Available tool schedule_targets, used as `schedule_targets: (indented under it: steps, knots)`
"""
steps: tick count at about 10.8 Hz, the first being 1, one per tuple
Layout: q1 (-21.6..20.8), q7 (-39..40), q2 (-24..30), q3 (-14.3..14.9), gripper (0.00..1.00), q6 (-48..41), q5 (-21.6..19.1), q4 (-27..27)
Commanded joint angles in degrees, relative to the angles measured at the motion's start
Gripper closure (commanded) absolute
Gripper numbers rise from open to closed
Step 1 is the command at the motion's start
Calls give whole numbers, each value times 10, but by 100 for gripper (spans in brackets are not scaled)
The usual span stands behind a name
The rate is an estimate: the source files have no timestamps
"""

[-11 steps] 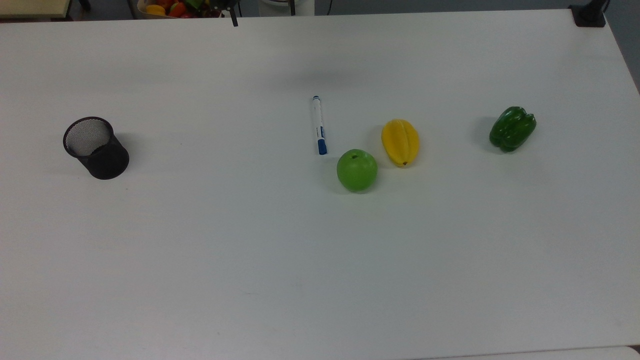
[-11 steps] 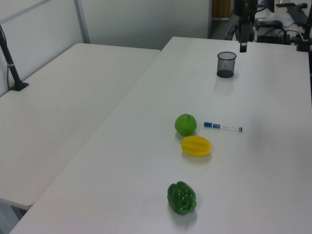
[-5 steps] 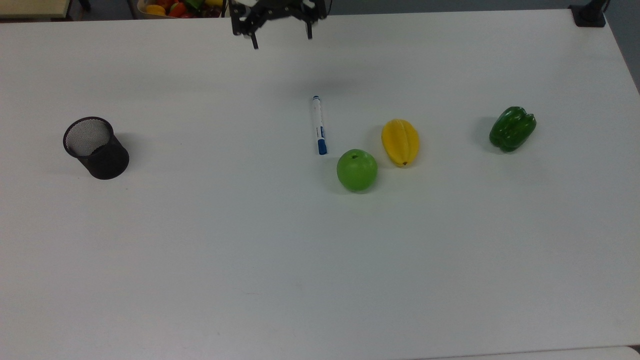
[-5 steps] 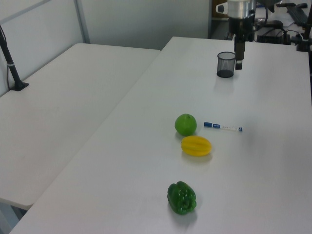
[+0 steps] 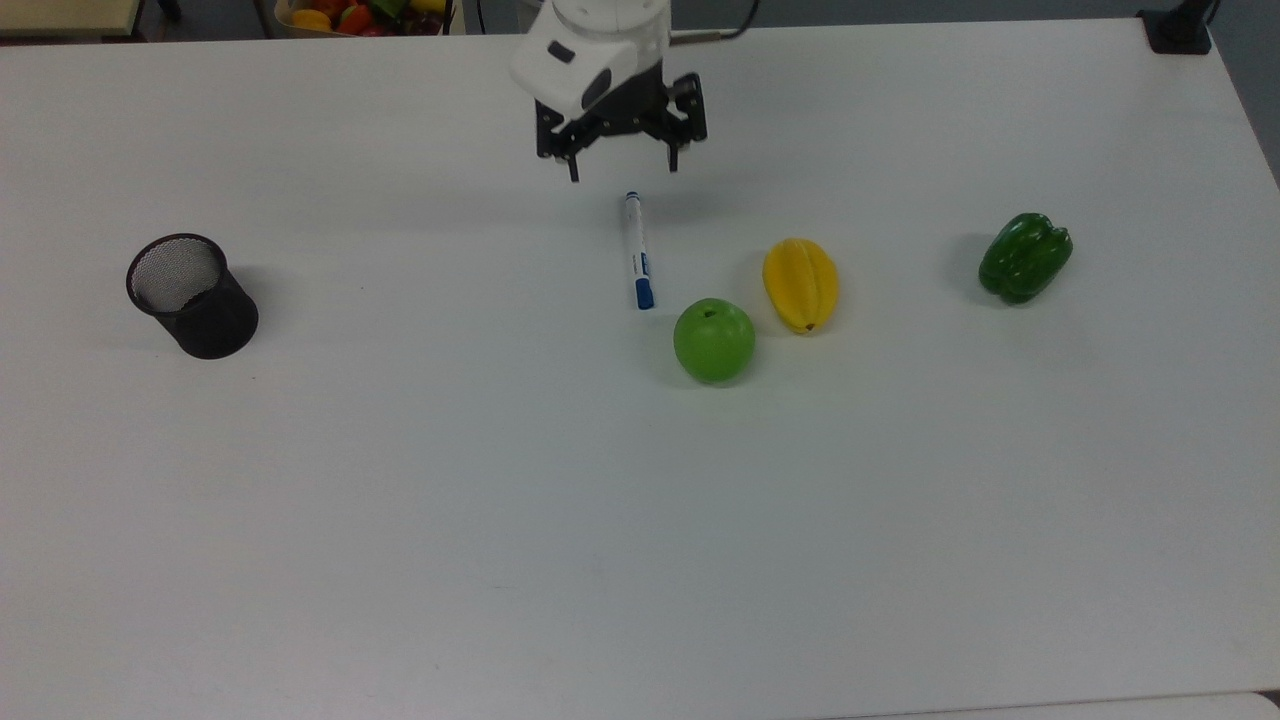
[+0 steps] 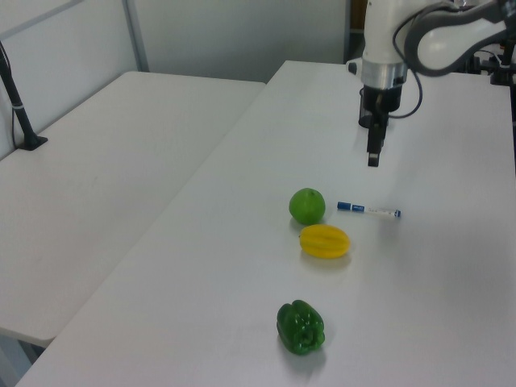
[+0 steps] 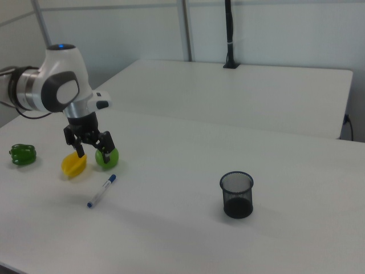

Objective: Place marker
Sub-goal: 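Move the open gripper over the white marker beside the green apple, then lower the gripper and close it on the white marker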

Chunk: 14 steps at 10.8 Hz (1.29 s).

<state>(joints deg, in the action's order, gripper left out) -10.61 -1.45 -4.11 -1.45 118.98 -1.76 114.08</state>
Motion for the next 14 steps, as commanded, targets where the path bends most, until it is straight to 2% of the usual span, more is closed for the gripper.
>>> schedule_targets:
  steps: [1,3,5,6,9,10,11,12,14]
  knots:
    - [-4,-37,-22,-7,0,84,4,40]
    - [-15,-50,-51,-12,0,121,10,48]
    - [-16,-71,-78,-12,1,143,38,48]
    - [-16,-74,-89,-12,10,150,47,48]
    - [-20,-74,-113,-13,47,168,63,47]
    - [-19,-74,-115,-13,63,172,69,47]
    - [-19,-74,-115,-13,88,173,69,47]
    - [-19,-74,-115,-13,100,173,69,47]
    - [-19,-74,-114,-13,100,172,69,47]
